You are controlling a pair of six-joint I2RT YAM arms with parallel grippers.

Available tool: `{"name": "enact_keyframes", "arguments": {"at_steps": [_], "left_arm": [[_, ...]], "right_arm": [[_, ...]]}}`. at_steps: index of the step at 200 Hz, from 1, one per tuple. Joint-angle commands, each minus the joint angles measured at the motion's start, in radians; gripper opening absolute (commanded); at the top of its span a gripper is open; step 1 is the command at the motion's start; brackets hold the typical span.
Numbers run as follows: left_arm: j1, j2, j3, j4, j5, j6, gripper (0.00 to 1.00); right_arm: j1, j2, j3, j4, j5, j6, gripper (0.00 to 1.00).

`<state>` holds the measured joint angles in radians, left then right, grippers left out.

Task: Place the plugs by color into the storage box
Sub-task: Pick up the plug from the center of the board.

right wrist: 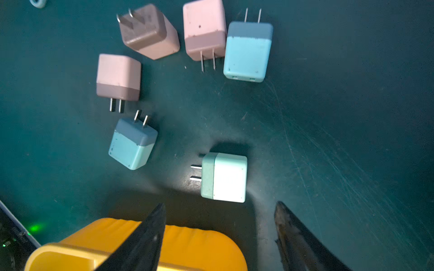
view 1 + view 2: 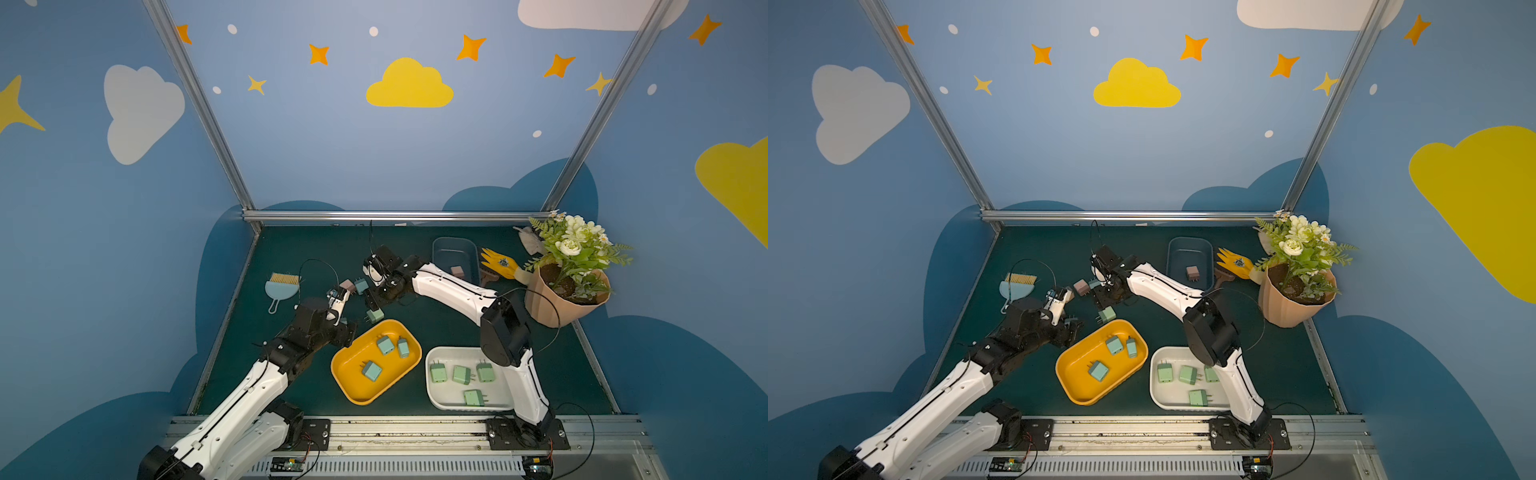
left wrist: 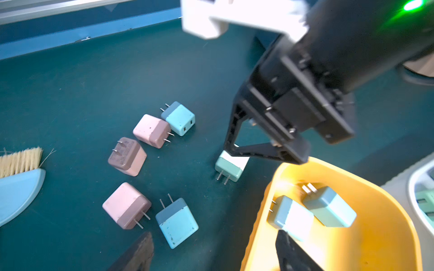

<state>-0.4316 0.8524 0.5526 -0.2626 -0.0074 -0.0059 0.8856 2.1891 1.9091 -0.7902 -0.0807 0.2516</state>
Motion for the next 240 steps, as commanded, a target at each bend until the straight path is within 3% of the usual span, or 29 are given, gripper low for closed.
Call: {"name": "enact_keyframes", "arguments": {"at_steps": [1, 62, 103, 207, 240], "left_arm": [[0.005, -0.028, -0.014, 0.040, 0.052, 0.050, 0.82], [0.034, -0.027, -0.014, 0.060, 0.076, 0.045, 0.82], [0.051, -0.020, -0.013, 0.063, 0.096, 0.040, 0.82], [0.083, -0.017, -0.008, 0.073, 0.162, 0.037, 0.80], [0.087, -0.024, -0.008, 0.076, 0.176, 0.037, 0.79]], "right_arm": [[-0.002, 0.038, 0.034, -0.084, -0.040, -0.014, 0.74], [-0.002, 0.164, 0.120, -0.090, -0.086, 0.001, 0.73], [-0.001, 0.207, 0.141, -0.103, -0.041, 0.005, 0.69], [0.001, 0.148, 0.140, -0.100, 0.036, -0.047, 0.39], [-0.005, 0.114, 0.139, -0.086, 0.014, -0.032, 0.37]]}}
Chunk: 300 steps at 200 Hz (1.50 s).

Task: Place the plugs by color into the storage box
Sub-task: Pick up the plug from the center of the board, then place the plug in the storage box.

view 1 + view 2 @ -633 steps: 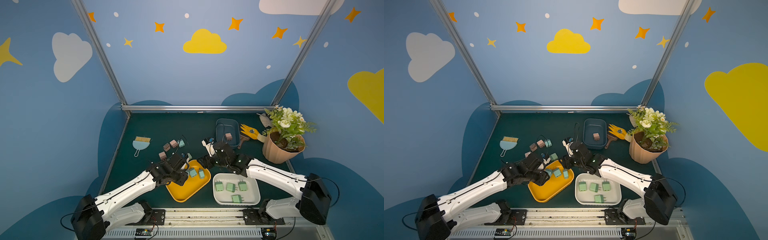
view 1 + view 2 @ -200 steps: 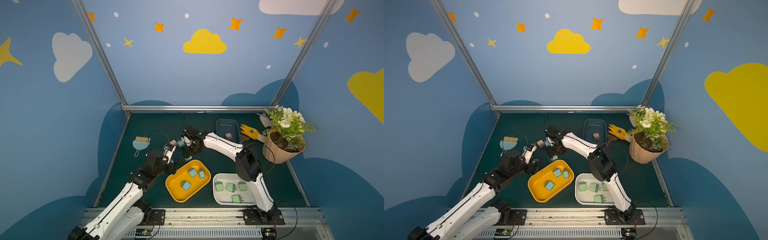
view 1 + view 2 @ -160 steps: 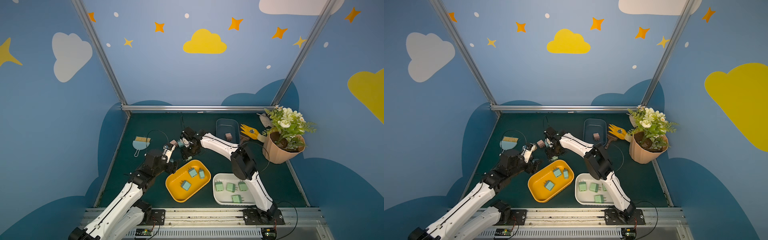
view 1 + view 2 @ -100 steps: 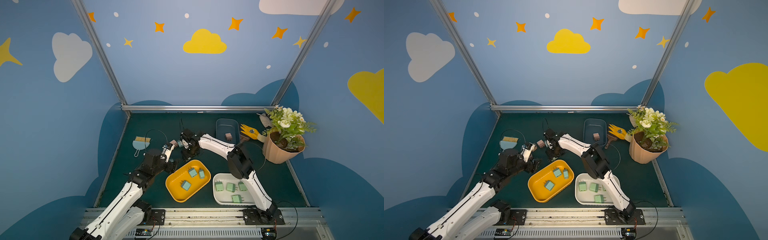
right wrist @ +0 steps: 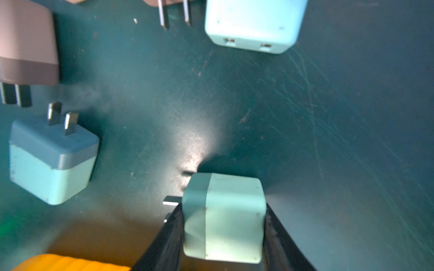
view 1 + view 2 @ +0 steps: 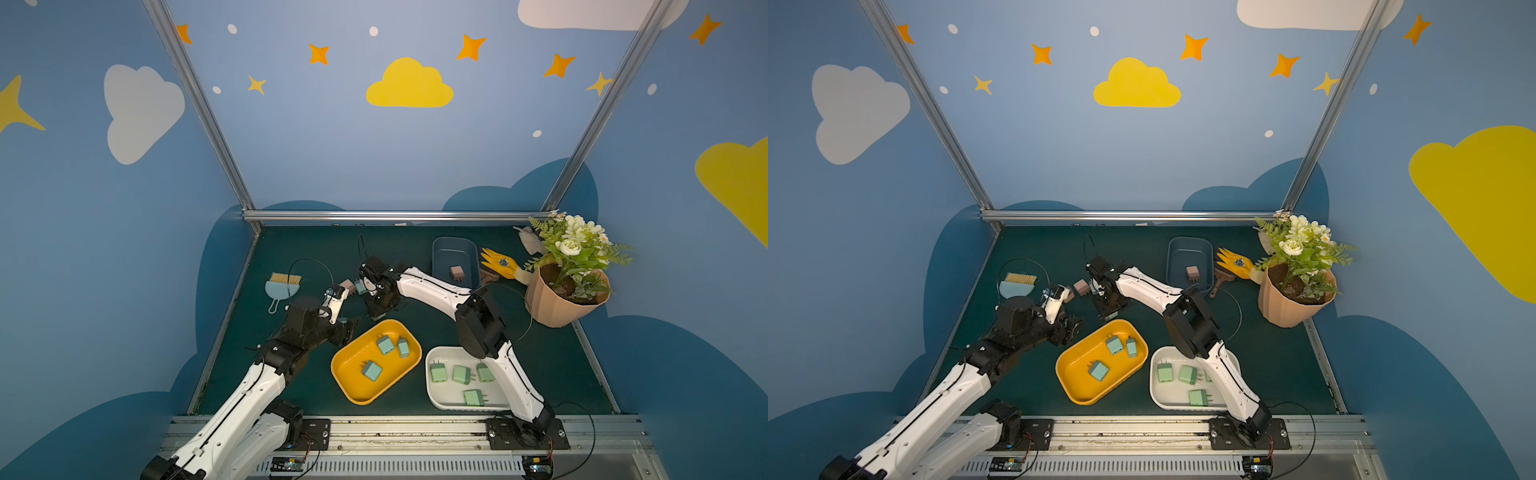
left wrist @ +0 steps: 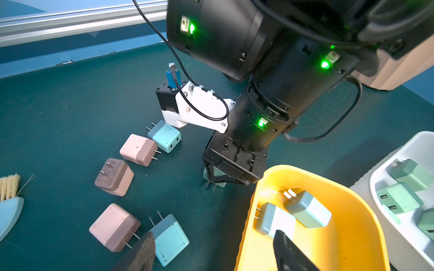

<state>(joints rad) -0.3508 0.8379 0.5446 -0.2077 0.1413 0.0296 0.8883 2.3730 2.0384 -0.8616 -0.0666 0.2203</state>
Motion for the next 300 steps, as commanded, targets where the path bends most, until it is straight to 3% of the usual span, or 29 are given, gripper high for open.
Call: {"name": "enact_keyframes", "arguments": {"at_steps": [1, 77, 173, 234, 272, 300], "left_arm": [[0.007, -0.009, 0.000, 0.021, 0.027, 0.001, 0.79], [0.008, -0.049, -0.005, 0.008, -0.004, 0.018, 0.78], [0.005, -0.049, -0.011, 0.018, 0.084, 0.011, 0.72], [0.001, -0.023, -0.013, 0.028, 0.086, 0.005, 0.72], [-0.039, -0.037, -0.021, 0.018, 0.067, 0.026, 0.73], [-0.130, -0.040, -0.021, -0.010, 0.002, 0.058, 0.73]], "right_arm": [[-0.008, -0.070, 0.009, -0.014, -0.001, 0.000, 0.37], [-0.023, -0.181, -0.051, 0.023, -0.064, 0.027, 0.35], [-0.023, -0.480, -0.520, 0.303, -0.147, 0.156, 0.29], [-0.020, -0.603, -0.660, 0.331, -0.108, 0.168, 0.30], [-0.019, -0.672, -0.725, 0.338, -0.083, 0.182, 0.30], [-0.015, -0.775, -0.816, 0.390, -0.066, 0.189, 0.30]]}}
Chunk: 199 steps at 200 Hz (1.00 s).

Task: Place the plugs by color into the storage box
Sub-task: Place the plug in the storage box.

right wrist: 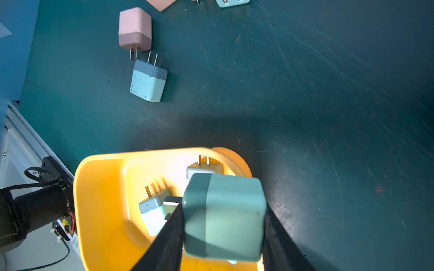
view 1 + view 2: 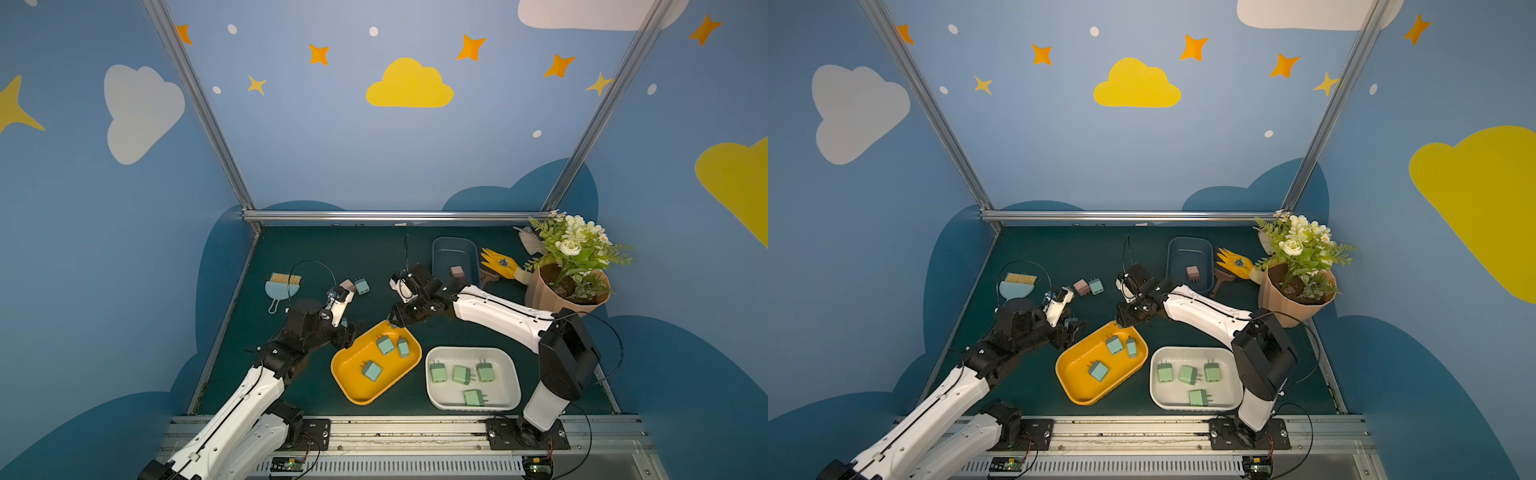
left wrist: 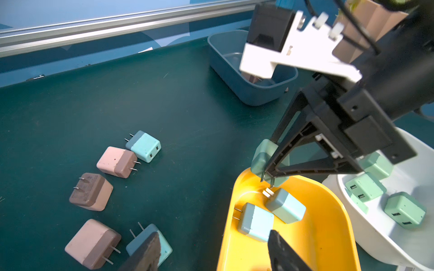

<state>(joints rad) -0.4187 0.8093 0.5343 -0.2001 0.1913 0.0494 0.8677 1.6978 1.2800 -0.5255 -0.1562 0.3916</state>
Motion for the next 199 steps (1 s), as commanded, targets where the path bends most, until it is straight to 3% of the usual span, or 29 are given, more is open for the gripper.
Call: {"name": "enact_keyframes", "arguments": {"at_steps": [1, 73, 133, 199], "left_arm": [[-0.066, -0.012, -0.010, -0.018, -0.049, 0.039, 0.73], [-0.247, -0.034, -0.063, 0.142, -0.006, -0.005, 0.75], [-0.333, 0.149, -0.053, 0.336, 0.110, 0.045, 0.76], [-0.440, 0.338, 0.039, 0.377, 0.229, 0.162, 0.77]], "right_arm": [[0.006, -0.103, -0.061, 0.055, 0.025, 0.019, 0.30], [0.030, -0.372, -0.294, -0.026, 0.106, 0.149, 0.31], [0.051, -0.603, -0.524, -0.158, 0.153, 0.294, 0.32], [0.056, -0.737, -0.603, -0.316, 0.140, 0.369, 0.33]]}}
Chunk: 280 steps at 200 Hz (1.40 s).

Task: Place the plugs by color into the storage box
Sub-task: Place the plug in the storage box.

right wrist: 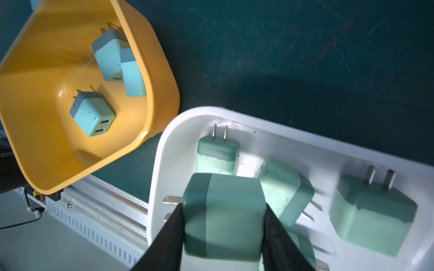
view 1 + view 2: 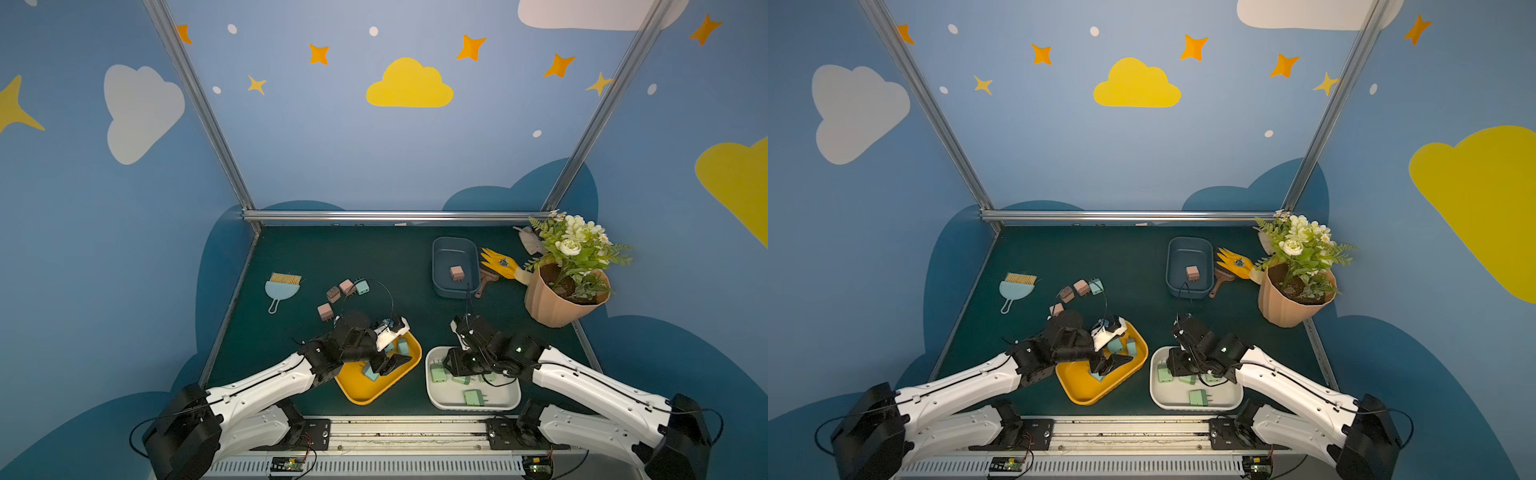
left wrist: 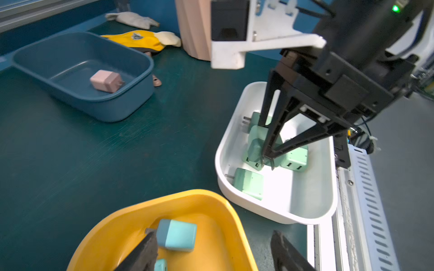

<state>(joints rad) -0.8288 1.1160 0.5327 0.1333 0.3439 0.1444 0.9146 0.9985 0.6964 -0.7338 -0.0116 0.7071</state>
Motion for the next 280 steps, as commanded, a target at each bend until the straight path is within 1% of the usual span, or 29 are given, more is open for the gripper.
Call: {"name": "enact_keyframes", "arguments": {"at_steps": [1, 21, 38, 51, 64, 74, 100, 117, 147, 152, 185, 220, 243, 266, 280], "left_arm": [[-0.032, 0.034, 0.041, 0.044, 0.078, 0.069, 0.76], [-0.053, 0.060, 0.037, 0.073, 0.109, 0.083, 0.77], [-0.065, 0.088, 0.033, 0.105, 0.110, 0.084, 0.77], [-0.076, 0.106, 0.039, 0.108, 0.077, 0.095, 0.77], [-0.086, 0.116, 0.044, 0.108, 0.005, 0.102, 0.77], [-0.084, 0.117, 0.046, 0.109, -0.034, 0.105, 0.77], [-0.085, 0.103, 0.045, 0.098, -0.062, 0.116, 0.79], [-0.084, 0.090, 0.039, 0.087, -0.074, 0.118, 0.79], [-0.085, 0.071, 0.036, 0.064, -0.104, 0.111, 0.79], [-0.086, 0.070, 0.036, 0.060, -0.139, 0.109, 0.79], [-0.085, 0.041, 0.025, 0.055, -0.203, 0.092, 0.79], [-0.085, 0.029, 0.015, 0.058, -0.231, 0.084, 0.79], [-0.085, 0.018, 0.014, 0.049, -0.252, 0.063, 0.79], [-0.084, -0.020, 0.001, 0.051, -0.330, 0.030, 0.79], [-0.083, -0.038, 0.002, 0.034, -0.356, 0.027, 0.79]], "right_arm": [[0.010, -0.040, -0.019, -0.109, -0.006, 0.055, 0.33], [0.018, -0.077, -0.084, -0.124, -0.042, 0.095, 0.34], [0.021, -0.096, -0.125, -0.104, -0.074, 0.120, 0.35], [0.026, -0.095, -0.137, -0.091, -0.090, 0.134, 0.36], [0.036, -0.086, -0.140, -0.083, -0.095, 0.140, 0.38], [0.042, -0.075, -0.139, -0.082, -0.093, 0.140, 0.40], [0.052, -0.039, -0.120, -0.089, -0.085, 0.126, 0.54], [0.059, -0.019, -0.106, -0.096, -0.073, 0.123, 0.58], [0.073, -0.009, -0.087, -0.103, -0.052, 0.124, 0.59], [0.077, -0.010, -0.082, -0.110, -0.042, 0.127, 0.59], [0.096, -0.039, -0.030, -0.171, 0.033, 0.127, 0.59], [0.102, -0.070, 0.023, -0.172, 0.082, 0.113, 0.58], [0.105, -0.064, 0.046, -0.138, 0.079, 0.078, 0.58], [0.109, -0.048, 0.074, -0.082, 0.062, 0.022, 0.57], [0.110, -0.035, 0.087, -0.038, 0.053, -0.009, 0.57]]}}
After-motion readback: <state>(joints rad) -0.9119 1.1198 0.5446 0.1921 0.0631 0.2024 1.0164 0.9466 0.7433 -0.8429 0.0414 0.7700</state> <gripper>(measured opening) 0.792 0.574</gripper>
